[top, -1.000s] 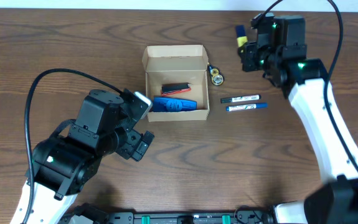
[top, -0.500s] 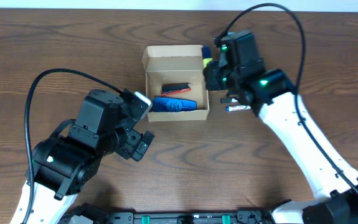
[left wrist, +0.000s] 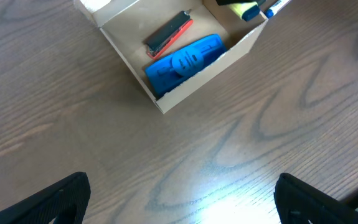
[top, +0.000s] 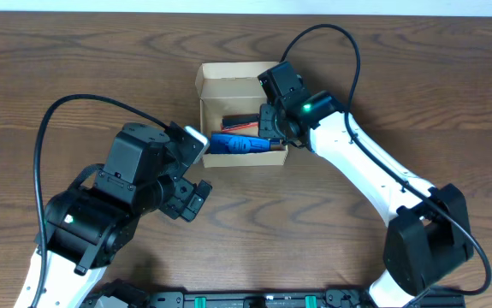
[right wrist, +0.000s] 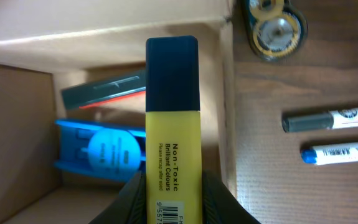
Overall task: Pack container
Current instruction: 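Carry the yellow highlighter with the right gripper into the box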
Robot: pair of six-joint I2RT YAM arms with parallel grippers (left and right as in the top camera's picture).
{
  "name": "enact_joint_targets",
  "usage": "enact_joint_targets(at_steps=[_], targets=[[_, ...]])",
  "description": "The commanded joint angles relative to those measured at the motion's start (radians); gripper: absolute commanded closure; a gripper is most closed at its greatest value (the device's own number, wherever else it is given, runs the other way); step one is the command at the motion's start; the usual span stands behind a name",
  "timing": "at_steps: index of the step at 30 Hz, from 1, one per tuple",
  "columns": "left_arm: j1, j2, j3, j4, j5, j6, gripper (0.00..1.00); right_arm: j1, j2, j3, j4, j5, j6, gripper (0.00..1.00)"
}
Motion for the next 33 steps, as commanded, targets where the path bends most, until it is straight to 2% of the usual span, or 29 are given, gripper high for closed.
enact_joint_targets(at_steps=[1,23,31,33], targets=[[0.004,0.001,0.012,-0.002,0.003,-0.007,0.05,0.014,0.016,0.003,-0.019,0.021,0.031,0.93],[0.004,0.001,0.012,-0.002,0.003,-0.007,0.05,0.021,0.016,0.003,-0.025,0.069,0.030,0.89],[0.004,0.001,0.012,-0.002,0.003,-0.007,0.05,0.034,0.016,0.003,-0.021,0.071,0.030,0.83],[0.004,0.001,0.012,-0.002,0.003,-0.007,0.05,0.034,0.016,0.003,-0.022,0.072,0.030,0.78]])
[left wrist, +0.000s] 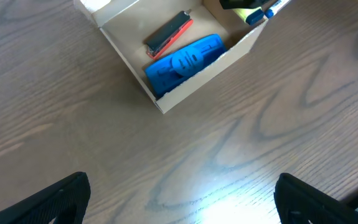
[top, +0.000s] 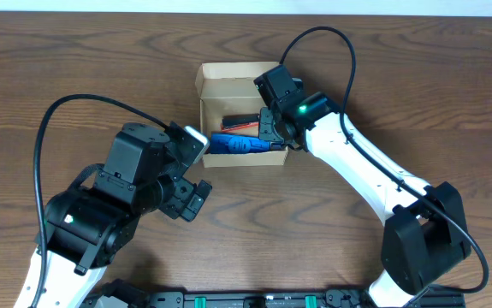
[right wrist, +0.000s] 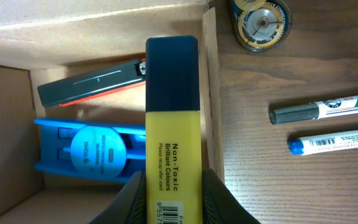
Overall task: Pack container
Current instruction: 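Carry the yellow highlighter with the right gripper into the box, then release the highlighter and move the right gripper over the correction tape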
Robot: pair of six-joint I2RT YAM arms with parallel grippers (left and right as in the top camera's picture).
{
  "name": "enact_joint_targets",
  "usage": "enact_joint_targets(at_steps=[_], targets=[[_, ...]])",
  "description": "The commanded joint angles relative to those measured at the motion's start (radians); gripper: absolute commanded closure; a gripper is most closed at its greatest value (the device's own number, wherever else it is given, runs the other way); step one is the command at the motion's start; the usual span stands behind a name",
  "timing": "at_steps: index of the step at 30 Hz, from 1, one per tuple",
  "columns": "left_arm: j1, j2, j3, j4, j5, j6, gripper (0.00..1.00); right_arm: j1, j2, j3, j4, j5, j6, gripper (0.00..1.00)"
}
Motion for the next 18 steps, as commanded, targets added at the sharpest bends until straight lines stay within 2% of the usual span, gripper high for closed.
enact_joint_targets(at_steps=[1,4,7,14,18], targets=[[0.003,0.001,0.012,-0.002,0.003,-0.007,0.05,0.018,0.010,0.003,0.002,0.021,0.014,0.75],[0.003,0.001,0.012,-0.002,0.003,-0.007,0.05,0.018,0.010,0.003,0.003,0.021,0.014,0.59],[0.003,0.001,0.012,-0.002,0.003,-0.007,0.05,0.018,0.009,0.003,0.014,0.019,0.014,0.51],[0.003,0.001,0.012,-0.002,0.003,-0.007,0.05,0.018,-0.035,0.020,0.009,0.000,0.001,0.52],[0.003,0.001,0.012,-0.002,0.003,-0.007,0.05,0.017,-0.120,0.045,-0.001,0.000,-0.071,0.51]])
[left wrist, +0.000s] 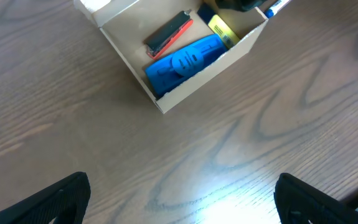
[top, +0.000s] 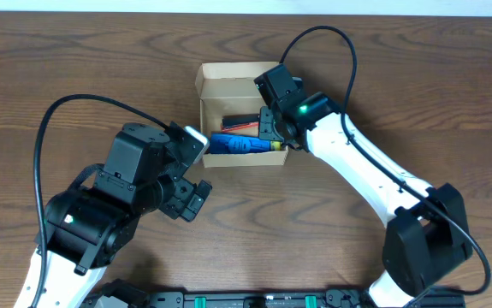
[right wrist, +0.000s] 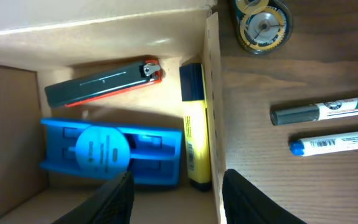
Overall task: Pack container
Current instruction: 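Release the highlighter and move the right gripper over the correction tape, then lower the right gripper onto the black-gold correction tape and grasp it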
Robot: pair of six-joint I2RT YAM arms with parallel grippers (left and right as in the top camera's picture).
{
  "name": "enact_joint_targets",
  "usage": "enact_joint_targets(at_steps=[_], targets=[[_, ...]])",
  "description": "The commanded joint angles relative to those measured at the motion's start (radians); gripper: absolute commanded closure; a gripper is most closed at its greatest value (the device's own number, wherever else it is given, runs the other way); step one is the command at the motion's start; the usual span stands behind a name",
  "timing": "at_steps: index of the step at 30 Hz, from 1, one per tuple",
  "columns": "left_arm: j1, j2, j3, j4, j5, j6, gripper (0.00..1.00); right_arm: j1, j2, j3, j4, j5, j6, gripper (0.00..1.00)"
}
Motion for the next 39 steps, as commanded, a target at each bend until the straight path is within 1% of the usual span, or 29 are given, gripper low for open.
enact_joint_targets(at_steps=[1,3,7,9,12,14,17,20,21,24,31,34,39], targets=[[0.003,0.001,0.012,-0.002,0.003,-0.007,0.05,0.014,-0.124,0.045,0.001,0.007,-0.087,0.50],[0.003,0.001,0.012,-0.002,0.003,-0.007,0.05,0.005,-0.182,0.045,0.002,0.033,-0.148,0.47],[0.003,0.001,0.012,-0.002,0.003,-0.007,0.05,-0.027,-0.281,0.045,-0.001,0.095,-0.308,0.37],[0.003,0.001,0.012,-0.002,0.003,-0.007,0.05,-0.053,-0.314,0.045,-0.003,0.094,-0.377,0.36],[0.003,0.001,0.012,-0.002,0.003,-0.007,0.05,-0.100,-0.335,0.045,-0.013,0.094,-0.416,0.35],[0.003,0.001,0.012,-0.002,0.003,-0.007,0.05,-0.134,-0.330,0.044,-0.020,0.094,-0.427,0.32],[0.003,0.001,0.012,-0.002,0.003,-0.007,0.05,-0.184,-0.307,0.039,-0.024,0.093,-0.463,0.22],[0.003,0.001,0.012,-0.002,0.003,-0.007,0.05,-0.223,-0.268,0.039,-0.023,0.093,-0.510,0.04],[0.003,0.001,0.012,-0.002,0.003,-0.007,0.05,-0.232,-0.252,0.039,-0.021,0.093,-0.523,0.01],[0.003,0.001,0.012,-0.002,0.003,-0.007,0.05,-0.252,-0.195,0.039,-0.014,0.085,-0.569,0.01],[0.003,0.001,0.012,-0.002,0.003,-0.007,0.05,-0.264,-0.016,0.039,0.046,0.062,-0.740,0.00],[0.003,0.001,0.012,-0.002,0.003,-0.007,0.05,-0.269,0.054,0.039,0.095,-0.003,-0.804,0.01],[0.003,0.001,0.012,-0.002,0.003,-0.007,0.05,-0.308,0.140,0.039,0.186,-0.133,-0.816,0.01]])
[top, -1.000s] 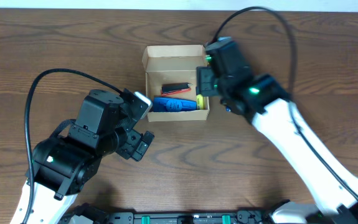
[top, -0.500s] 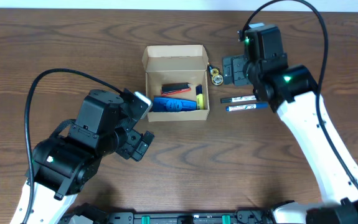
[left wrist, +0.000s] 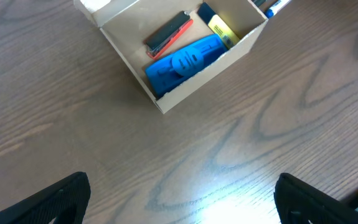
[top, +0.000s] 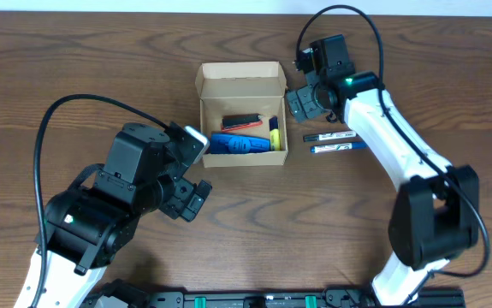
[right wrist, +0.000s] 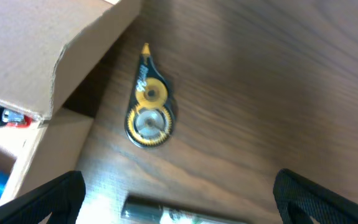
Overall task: Pack container
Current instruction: 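Lower the right gripper onto the black-gold correction tape and grasp it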
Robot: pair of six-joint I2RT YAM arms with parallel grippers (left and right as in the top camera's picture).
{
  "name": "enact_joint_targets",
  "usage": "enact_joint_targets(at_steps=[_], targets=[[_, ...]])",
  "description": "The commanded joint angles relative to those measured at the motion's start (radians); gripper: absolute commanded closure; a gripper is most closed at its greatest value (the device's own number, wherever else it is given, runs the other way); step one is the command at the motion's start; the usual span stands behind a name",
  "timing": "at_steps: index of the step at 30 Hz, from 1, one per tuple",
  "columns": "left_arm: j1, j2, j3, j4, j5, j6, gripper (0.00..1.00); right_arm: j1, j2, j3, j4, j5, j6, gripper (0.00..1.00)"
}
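Observation:
The cardboard box [top: 240,75] stands open at the table's middle back. Inside lie a red-and-black stapler [top: 244,122], a blue dispenser [top: 237,144] and a yellow highlighter [top: 275,135] against the right wall. My right gripper [right wrist: 179,208] hovers open and empty just right of the box, above a yellow-and-black correction tape roller [right wrist: 149,115]. A black-capped marker [top: 329,136] and a blue-capped marker [top: 335,148] lie on the table right of the box. My left gripper [left wrist: 182,202] is open and empty, above the table in front of the box.
The box's flap [right wrist: 48,43] juts out close to the left of the roller. The wooden table [top: 74,77] stretches wide to the left and right of the box. Black cables loop over both arms.
My right gripper, open above the box's right side then, now stands outside the box to its right, over the tape roller. The highlighter stays in the box. The left arm is unmoved.
My right gripper held the yellow highlighter above the box's right edge, then further over the box's inside. Then the highlighter lay in the box along its right wall with the jaws open. Now the gripper is outside, over the roller.

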Motion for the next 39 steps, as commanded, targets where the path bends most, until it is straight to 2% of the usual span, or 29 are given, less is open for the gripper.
enact_joint_targets(at_steps=[1,9,25,39], targets=[[0.003,0.001,0.012,-0.003,0.003,-0.007,0.05,-0.045,0.046,-0.002,0.037,-0.117,-0.054,0.01],[0.003,0.001,0.012,-0.003,0.003,-0.007,0.05,-0.085,0.148,-0.002,0.116,-0.233,-0.146,0.01],[0.003,0.001,0.012,-0.003,0.003,-0.007,0.05,-0.084,0.267,-0.002,0.228,-0.301,-0.164,0.02],[0.003,0.001,0.012,-0.003,0.003,-0.007,0.05,-0.084,0.319,-0.002,0.249,-0.280,-0.163,0.21]])
